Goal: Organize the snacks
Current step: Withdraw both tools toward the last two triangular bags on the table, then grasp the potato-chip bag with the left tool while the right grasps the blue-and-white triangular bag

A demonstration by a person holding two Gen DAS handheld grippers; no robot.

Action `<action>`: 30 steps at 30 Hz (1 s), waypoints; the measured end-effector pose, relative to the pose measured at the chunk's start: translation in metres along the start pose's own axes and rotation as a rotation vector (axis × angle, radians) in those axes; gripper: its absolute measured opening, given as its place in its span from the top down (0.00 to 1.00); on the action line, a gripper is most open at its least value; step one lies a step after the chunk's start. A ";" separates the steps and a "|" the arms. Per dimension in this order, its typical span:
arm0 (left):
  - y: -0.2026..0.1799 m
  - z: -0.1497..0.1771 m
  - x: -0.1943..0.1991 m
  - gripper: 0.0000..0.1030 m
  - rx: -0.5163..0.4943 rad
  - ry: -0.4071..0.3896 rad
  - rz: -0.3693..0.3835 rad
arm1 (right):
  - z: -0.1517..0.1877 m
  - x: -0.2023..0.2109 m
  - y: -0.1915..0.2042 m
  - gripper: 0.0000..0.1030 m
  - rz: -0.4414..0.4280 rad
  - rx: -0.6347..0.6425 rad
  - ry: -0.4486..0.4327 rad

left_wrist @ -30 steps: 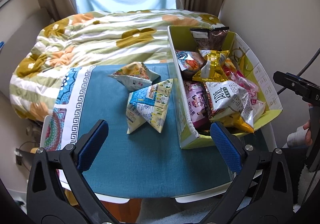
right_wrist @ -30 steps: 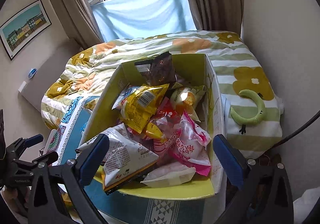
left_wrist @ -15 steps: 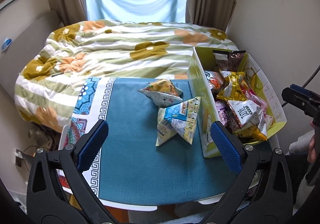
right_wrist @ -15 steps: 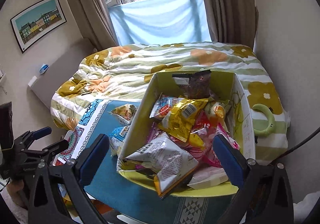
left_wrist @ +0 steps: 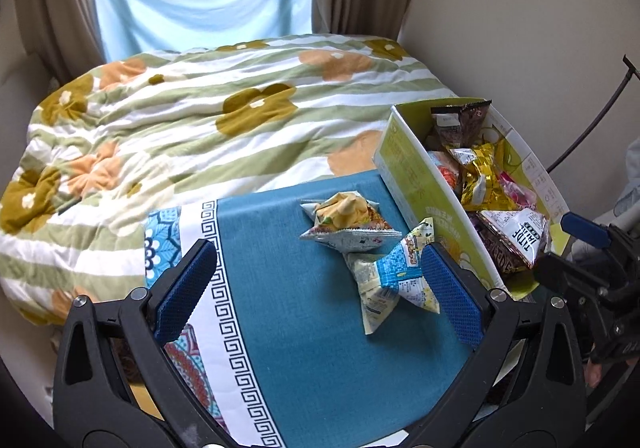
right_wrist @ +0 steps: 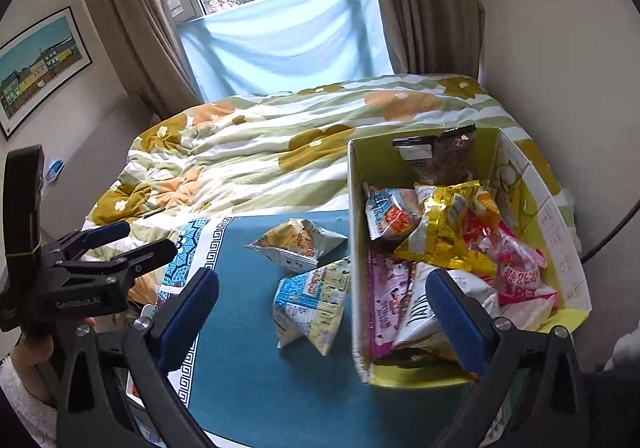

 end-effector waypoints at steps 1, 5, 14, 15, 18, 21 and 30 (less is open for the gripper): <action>0.005 -0.005 -0.004 0.02 -0.014 0.015 0.012 | 0.002 -0.002 0.007 0.00 0.016 -0.017 0.009; 0.019 -0.025 -0.026 0.02 -0.062 0.072 0.065 | 0.013 -0.009 0.036 0.00 0.069 -0.089 0.048; 0.027 -0.041 -0.129 0.02 -0.068 0.235 0.152 | 0.055 -0.051 0.065 0.00 0.172 -0.263 0.163; 0.028 -0.041 -0.142 0.02 -0.060 0.249 0.157 | 0.061 -0.057 0.066 0.00 0.184 -0.274 0.171; 0.031 -0.040 -0.178 0.02 -0.051 0.302 0.161 | 0.075 -0.073 0.069 0.00 0.210 -0.311 0.184; 0.032 -0.038 -0.205 0.02 -0.059 0.334 0.148 | 0.086 -0.089 0.068 0.00 0.215 -0.381 0.185; 0.052 -0.015 -0.239 0.02 -0.047 0.420 0.136 | 0.103 -0.130 0.059 0.00 0.237 -0.546 0.113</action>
Point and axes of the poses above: each gripper's, at about its wrist camera, not at the fingertips, and x roughly against the way its jaws point, y to its left, z to its underside, the point moved 5 cm from there along -x, roughly the way its jaws point, and after that the axes turned 15 degrees about z, right-handed, at the moved point
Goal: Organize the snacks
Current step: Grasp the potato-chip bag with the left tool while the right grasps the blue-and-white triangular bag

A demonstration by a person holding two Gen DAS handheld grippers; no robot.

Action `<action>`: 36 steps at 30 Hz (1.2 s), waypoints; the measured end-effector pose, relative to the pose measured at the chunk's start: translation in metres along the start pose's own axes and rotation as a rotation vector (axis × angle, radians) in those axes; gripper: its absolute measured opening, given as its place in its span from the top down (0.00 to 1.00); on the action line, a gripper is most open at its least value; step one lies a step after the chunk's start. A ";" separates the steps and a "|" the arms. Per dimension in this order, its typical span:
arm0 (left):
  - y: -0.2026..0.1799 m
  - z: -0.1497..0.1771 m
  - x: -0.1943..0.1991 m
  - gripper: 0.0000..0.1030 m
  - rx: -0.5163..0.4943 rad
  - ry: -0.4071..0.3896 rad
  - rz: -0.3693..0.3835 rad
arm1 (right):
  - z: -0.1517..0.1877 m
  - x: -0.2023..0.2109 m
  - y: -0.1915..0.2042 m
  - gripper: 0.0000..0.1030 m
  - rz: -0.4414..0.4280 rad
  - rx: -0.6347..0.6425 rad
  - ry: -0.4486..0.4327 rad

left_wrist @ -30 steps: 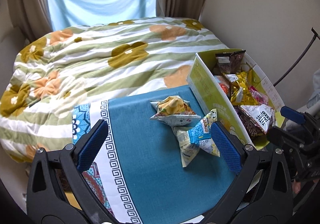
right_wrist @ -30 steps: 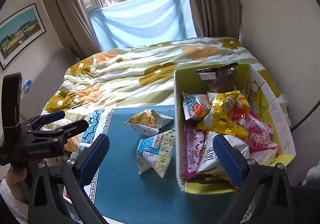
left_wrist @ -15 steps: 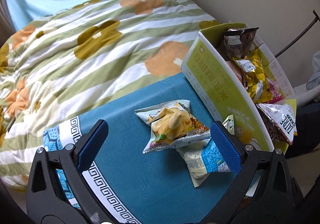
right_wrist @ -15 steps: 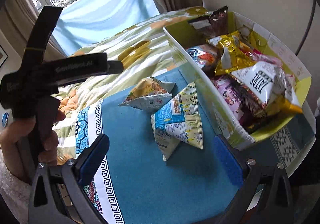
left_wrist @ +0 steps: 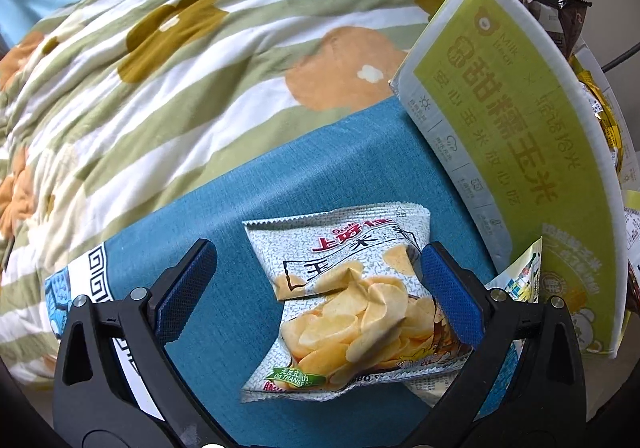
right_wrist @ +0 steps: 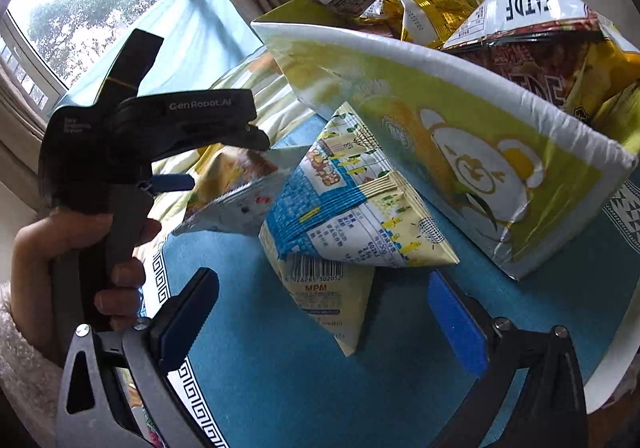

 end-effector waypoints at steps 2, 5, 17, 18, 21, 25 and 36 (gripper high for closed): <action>0.005 0.007 0.000 0.02 0.011 0.010 0.020 | -0.002 -0.006 0.001 0.00 0.008 -0.006 -0.019; 0.012 0.018 0.005 0.02 0.013 0.017 0.028 | -0.002 -0.014 -0.001 0.00 0.022 -0.017 -0.021; 0.043 0.045 0.006 0.41 0.014 0.057 0.050 | -0.010 -0.026 -0.004 0.00 -0.007 -0.087 -0.011; 0.044 0.046 0.006 0.42 0.013 0.056 0.052 | -0.011 -0.026 -0.004 0.00 -0.010 -0.097 -0.013; 0.044 0.048 0.008 0.43 -0.004 0.041 0.056 | -0.014 -0.027 -0.006 0.00 -0.013 -0.118 -0.013; 0.044 0.049 0.012 0.47 -0.009 0.019 0.057 | -0.016 -0.033 -0.005 0.05 -0.003 -0.131 -0.002; 0.042 0.055 0.030 0.47 -0.027 -0.034 0.057 | -0.012 -0.031 0.001 0.46 -0.027 -0.069 0.022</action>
Point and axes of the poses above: each gripper's, at about its wrist camera, not at the fingertips, and x roughly against the way its jaws point, y to its left, z to its underside, the point moved 5 cm from there along -x, roughly the way its jaws point, and after that the axes turned 15 degrees about z, right-handed, at the moved point
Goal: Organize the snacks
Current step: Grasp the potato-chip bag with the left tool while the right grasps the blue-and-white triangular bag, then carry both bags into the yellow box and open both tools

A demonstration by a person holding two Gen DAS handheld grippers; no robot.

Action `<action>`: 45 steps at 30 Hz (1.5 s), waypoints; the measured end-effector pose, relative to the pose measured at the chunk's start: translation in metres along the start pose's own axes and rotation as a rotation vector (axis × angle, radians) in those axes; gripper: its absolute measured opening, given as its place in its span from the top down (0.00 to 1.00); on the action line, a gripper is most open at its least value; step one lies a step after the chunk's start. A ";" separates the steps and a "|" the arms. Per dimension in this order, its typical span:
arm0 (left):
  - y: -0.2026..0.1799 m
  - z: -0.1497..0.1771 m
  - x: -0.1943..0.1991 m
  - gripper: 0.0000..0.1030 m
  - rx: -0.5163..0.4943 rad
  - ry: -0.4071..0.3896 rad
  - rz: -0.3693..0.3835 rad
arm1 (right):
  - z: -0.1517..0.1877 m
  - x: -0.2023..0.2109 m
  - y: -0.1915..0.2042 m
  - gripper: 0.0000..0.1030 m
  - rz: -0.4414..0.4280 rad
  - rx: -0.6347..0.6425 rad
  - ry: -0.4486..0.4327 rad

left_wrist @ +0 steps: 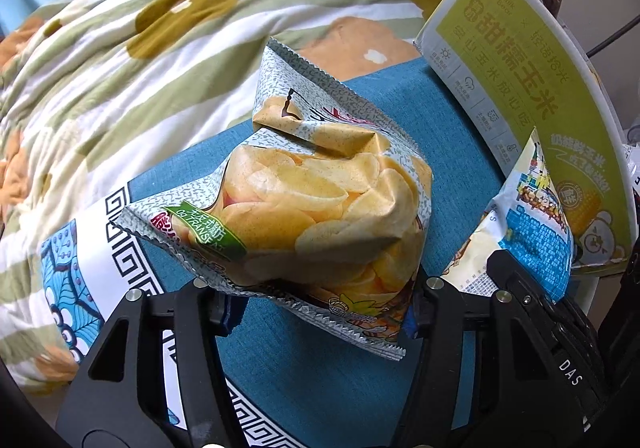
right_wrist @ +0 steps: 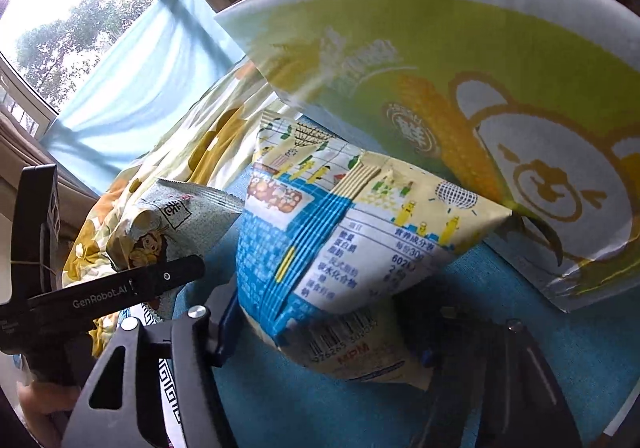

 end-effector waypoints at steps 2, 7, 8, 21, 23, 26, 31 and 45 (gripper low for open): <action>-0.001 0.002 0.007 0.47 0.004 -0.014 -0.001 | 0.000 0.000 0.003 0.52 -0.019 0.019 0.011; -0.008 0.006 0.035 0.47 0.018 -0.061 -0.012 | 0.001 0.011 0.011 0.55 -0.040 0.085 -0.004; -0.010 0.006 0.043 0.47 0.019 -0.075 -0.015 | 0.000 0.017 0.015 0.55 -0.049 0.101 -0.011; -0.069 -0.006 0.156 0.47 -0.015 -0.258 -0.069 | -0.040 0.105 0.042 0.55 -0.144 0.270 -0.127; -0.081 -0.010 0.166 0.47 -0.021 -0.283 -0.072 | -0.050 0.119 0.043 0.55 -0.156 0.293 -0.149; -0.102 -0.015 0.175 0.47 -0.025 -0.310 -0.073 | -0.065 0.137 0.038 0.55 -0.178 0.308 -0.173; -0.146 -0.030 0.173 0.47 -0.016 -0.344 -0.075 | -0.099 0.156 0.012 0.55 -0.190 0.331 -0.196; -0.290 -0.092 0.050 0.47 0.071 -0.327 -0.020 | -0.232 0.148 -0.120 0.55 -0.171 0.394 -0.219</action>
Point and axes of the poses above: each gripper's, at about its wrist camera, not at the fingertips, and x roughly against the way its jaws point, y to its left, z to its underside, the point moved 5 cm from there along -x, roughly the way its jaws point, and after that the axes turned 15 degrees about z, right-handed, at the moved point
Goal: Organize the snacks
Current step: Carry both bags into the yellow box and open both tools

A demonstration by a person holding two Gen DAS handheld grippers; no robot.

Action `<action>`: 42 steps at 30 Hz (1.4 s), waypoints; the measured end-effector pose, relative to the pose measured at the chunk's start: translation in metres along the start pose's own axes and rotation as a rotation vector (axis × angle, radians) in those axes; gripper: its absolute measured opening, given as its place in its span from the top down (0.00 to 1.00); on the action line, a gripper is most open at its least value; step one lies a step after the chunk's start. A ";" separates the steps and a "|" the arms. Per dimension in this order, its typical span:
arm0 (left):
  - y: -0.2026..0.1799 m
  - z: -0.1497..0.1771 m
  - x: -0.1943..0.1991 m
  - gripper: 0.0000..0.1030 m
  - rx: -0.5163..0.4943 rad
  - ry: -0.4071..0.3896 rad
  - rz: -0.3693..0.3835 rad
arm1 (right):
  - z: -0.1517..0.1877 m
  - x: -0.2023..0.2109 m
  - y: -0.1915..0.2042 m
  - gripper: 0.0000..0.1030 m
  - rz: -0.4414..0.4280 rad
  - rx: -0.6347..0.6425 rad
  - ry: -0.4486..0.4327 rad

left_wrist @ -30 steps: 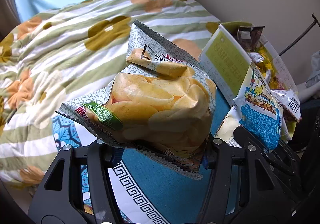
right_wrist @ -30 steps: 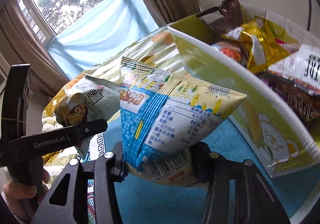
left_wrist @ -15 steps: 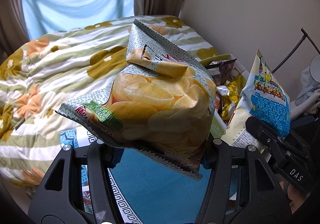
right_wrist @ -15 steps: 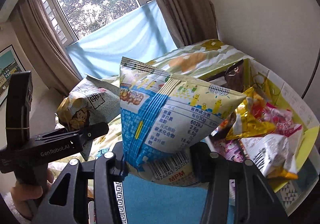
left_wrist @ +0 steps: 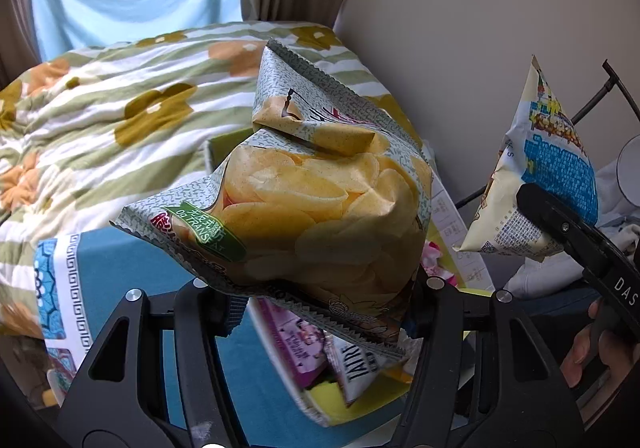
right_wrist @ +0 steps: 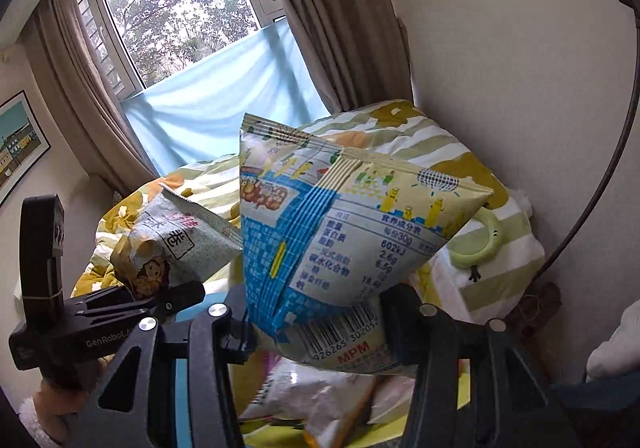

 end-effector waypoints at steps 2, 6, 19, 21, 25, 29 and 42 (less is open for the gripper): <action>-0.016 0.002 -0.022 0.47 0.017 0.025 0.004 | -0.007 -0.008 -0.018 0.55 -0.001 0.014 0.012; -0.037 0.010 -0.057 0.44 0.050 0.073 0.019 | -0.017 -0.018 -0.049 0.55 -0.002 0.023 0.023; -0.031 0.016 -0.030 0.01 0.026 0.029 -0.104 | -0.030 -0.041 -0.073 0.55 -0.043 0.042 0.063; -0.021 0.016 -0.019 0.01 0.049 0.006 -0.119 | -0.034 -0.042 -0.064 0.55 -0.065 0.069 0.069; -0.008 0.019 -0.001 0.01 0.083 -0.027 -0.143 | -0.047 -0.052 -0.042 0.55 -0.102 0.126 0.073; 0.002 0.027 0.011 0.01 0.110 -0.043 -0.191 | -0.055 -0.078 -0.022 0.55 -0.135 0.148 0.100; 0.029 0.068 0.019 0.01 0.206 -0.051 -0.256 | -0.038 -0.143 -0.015 0.00 -0.093 0.130 0.128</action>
Point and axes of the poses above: each gripper's, at about its wrist camera, not at the fingertips, and x roughly against the way its jaws point, y to its left, z to its underside, the point moved 5 cm from there along -x, roughly the way its jaws point, and after that the axes turned 15 degrees about z, right-handed, at the moved point
